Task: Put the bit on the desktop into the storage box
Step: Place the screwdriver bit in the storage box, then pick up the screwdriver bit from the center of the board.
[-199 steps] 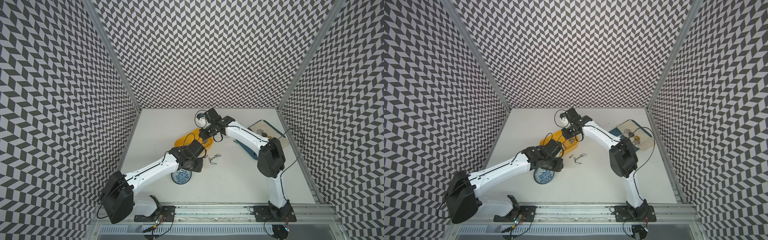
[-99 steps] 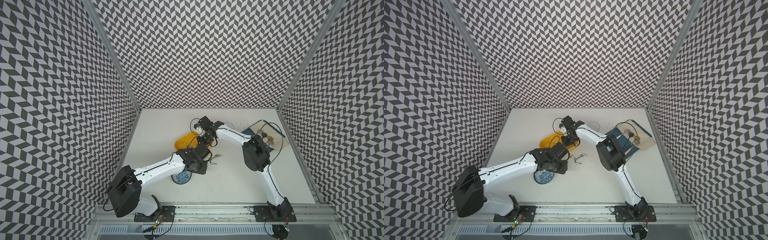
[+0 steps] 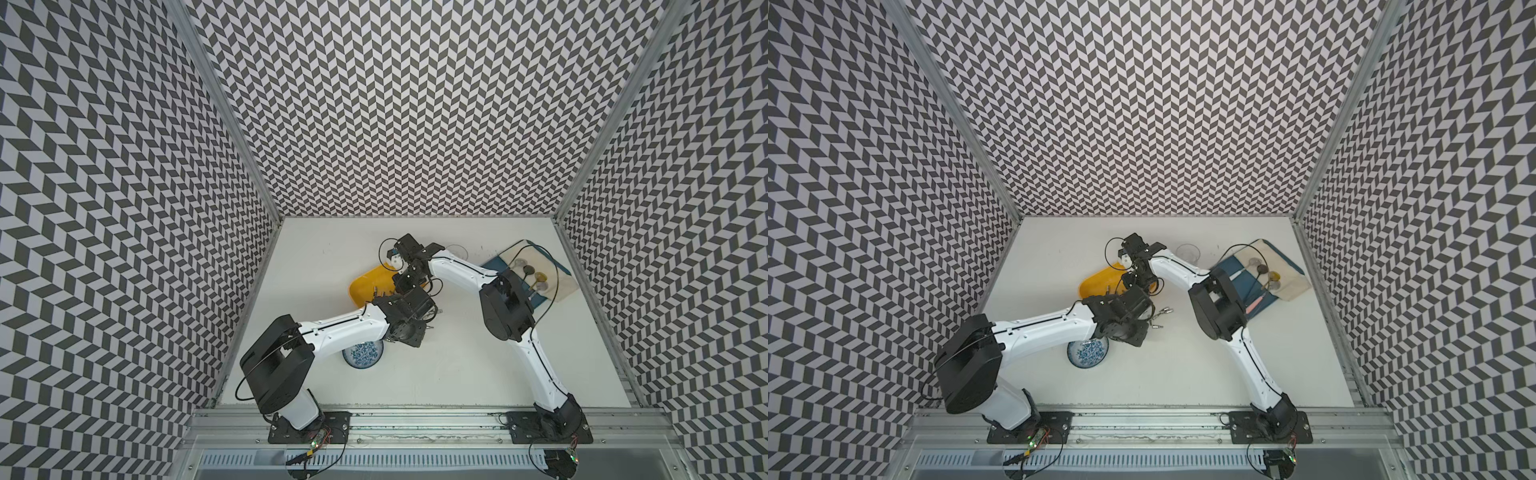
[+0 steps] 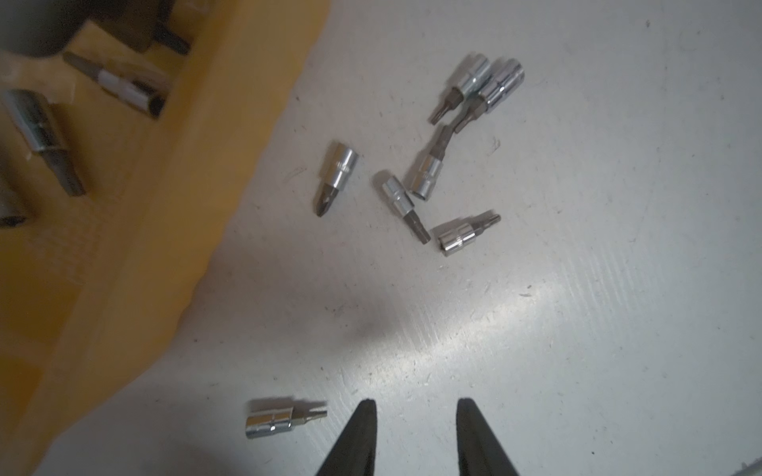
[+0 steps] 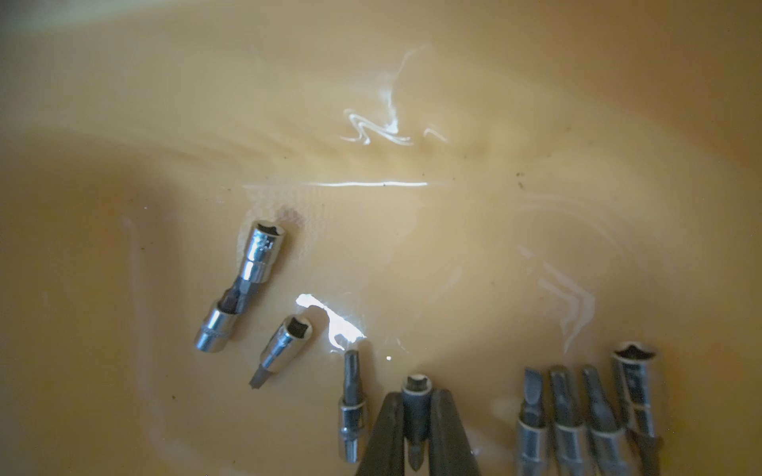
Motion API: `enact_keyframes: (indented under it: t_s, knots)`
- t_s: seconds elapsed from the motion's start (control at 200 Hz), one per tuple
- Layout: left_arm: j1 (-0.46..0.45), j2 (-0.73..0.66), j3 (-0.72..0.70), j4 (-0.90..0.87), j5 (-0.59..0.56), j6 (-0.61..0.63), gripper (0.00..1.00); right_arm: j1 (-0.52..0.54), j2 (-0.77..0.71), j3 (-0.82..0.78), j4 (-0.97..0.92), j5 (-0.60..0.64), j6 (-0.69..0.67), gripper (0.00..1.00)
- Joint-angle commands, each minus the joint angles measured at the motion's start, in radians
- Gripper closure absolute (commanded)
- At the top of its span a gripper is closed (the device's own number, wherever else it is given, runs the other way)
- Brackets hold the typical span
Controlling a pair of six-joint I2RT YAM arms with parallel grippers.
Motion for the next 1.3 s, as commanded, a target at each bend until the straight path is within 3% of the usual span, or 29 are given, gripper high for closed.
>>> enact_keyframes:
  t_s: [0.0,0.2,0.526,0.796,1.297]
  knots:
    - [-0.006,0.031,0.047,0.053,-0.023,0.086,0.64,-0.001,0.031,0.021,-0.023,0.016,-0.011,0.78]
    - [-0.013,0.053,0.061,0.064,-0.015,0.123,0.64,-0.003,-0.022,0.056,-0.031,0.026,-0.006,0.65]
    - [-0.024,0.048,0.049,0.092,0.013,0.171,0.64,-0.089,-0.148,0.135,-0.033,0.055,0.021,0.55]
    - [-0.024,0.118,0.082,0.119,0.023,0.246,0.64,-0.205,-0.297,0.069,-0.07,0.055,0.023,0.53]
    - [-0.024,0.251,0.165,0.112,-0.007,0.322,0.65,-0.27,-0.452,-0.126,-0.057,0.067,0.012,0.53]
